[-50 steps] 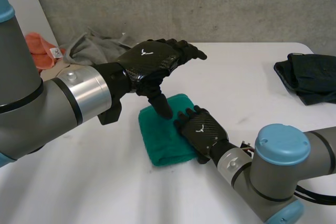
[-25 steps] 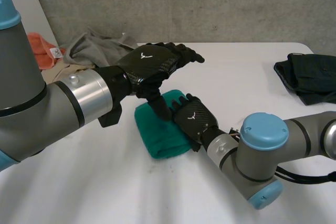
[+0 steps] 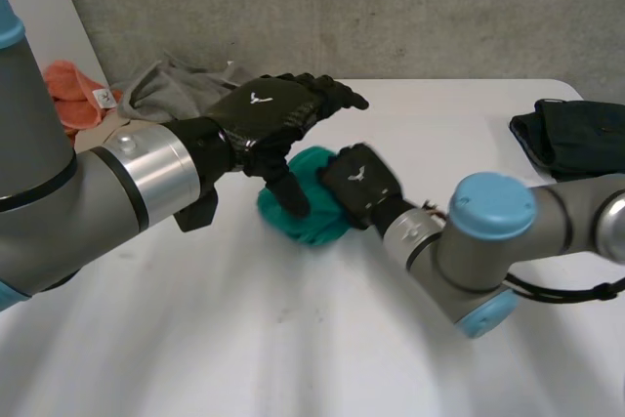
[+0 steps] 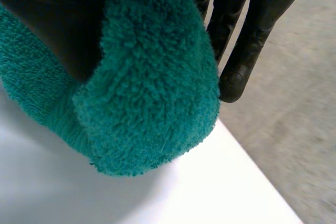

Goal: Fold the laundry.

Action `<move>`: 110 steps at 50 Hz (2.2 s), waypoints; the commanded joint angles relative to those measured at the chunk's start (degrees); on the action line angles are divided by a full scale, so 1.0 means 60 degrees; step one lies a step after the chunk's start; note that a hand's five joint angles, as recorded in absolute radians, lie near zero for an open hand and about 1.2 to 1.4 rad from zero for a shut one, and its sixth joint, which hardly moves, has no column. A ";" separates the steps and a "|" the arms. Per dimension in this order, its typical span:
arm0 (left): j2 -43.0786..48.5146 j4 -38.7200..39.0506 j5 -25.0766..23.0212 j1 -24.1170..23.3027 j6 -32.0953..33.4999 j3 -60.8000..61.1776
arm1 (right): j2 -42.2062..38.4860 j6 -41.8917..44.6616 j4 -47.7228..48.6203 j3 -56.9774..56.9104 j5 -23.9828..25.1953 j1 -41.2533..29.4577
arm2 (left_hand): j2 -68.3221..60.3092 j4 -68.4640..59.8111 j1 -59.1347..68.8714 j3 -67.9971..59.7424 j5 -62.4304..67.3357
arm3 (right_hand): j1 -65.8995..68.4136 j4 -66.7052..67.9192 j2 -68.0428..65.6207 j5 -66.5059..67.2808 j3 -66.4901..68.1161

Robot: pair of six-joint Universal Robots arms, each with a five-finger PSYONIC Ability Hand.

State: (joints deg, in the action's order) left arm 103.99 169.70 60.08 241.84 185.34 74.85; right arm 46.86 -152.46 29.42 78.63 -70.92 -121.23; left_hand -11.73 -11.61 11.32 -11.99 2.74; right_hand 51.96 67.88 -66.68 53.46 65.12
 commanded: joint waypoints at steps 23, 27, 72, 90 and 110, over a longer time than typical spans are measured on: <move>-0.0266 0.0076 0.0138 0.0313 -0.0070 0.0005 | -0.1216 -0.2244 0.1087 -0.6290 0.2136 0.4997 | 0.0084 0.0065 -0.0015 0.0128 -0.0252 | 0.4673 0.2019 -0.2219 0.2757 0.2479; -0.0280 0.0062 0.0153 0.0299 -0.0070 0.0020 | -0.1788 -0.2378 0.1497 -0.6746 0.2545 0.5832 | 0.0084 0.0065 -0.0015 0.0128 -0.0252 | 0.4673 0.2019 -0.2219 0.2757 0.2479; -0.0251 0.0457 0.0505 0.0255 -0.0070 0.0225 | -0.2129 -0.3946 0.2570 -0.3599 0.5169 1.0316 | 0.0056 0.0037 0.0013 0.0100 -0.0224 | -0.6994 -0.9647 0.9447 -0.8910 -0.9187; -0.0310 0.0647 0.0519 0.0343 -0.0114 0.0005 | 0.1255 0.0581 0.1015 -0.3656 0.1011 1.0614 | 0.0084 0.0065 -0.0015 0.0128 -0.0252 | -0.6994 -0.9647 0.9447 -0.8910 -0.9187; 0.0508 0.3370 0.1061 0.2875 0.0018 -0.0418 | 0.3381 -0.1558 0.0620 0.1674 0.1360 0.2262 | 0.0056 0.0037 0.0012 0.0100 -0.0225 | -0.6994 -0.9647 0.9447 -0.8910 -0.9187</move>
State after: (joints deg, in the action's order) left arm 102.53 183.21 64.08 252.71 185.00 74.25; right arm 67.83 -161.29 34.51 79.15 -64.88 -99.48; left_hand -11.73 -11.61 11.32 -11.99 2.74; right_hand 11.57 13.38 -12.70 3.73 12.25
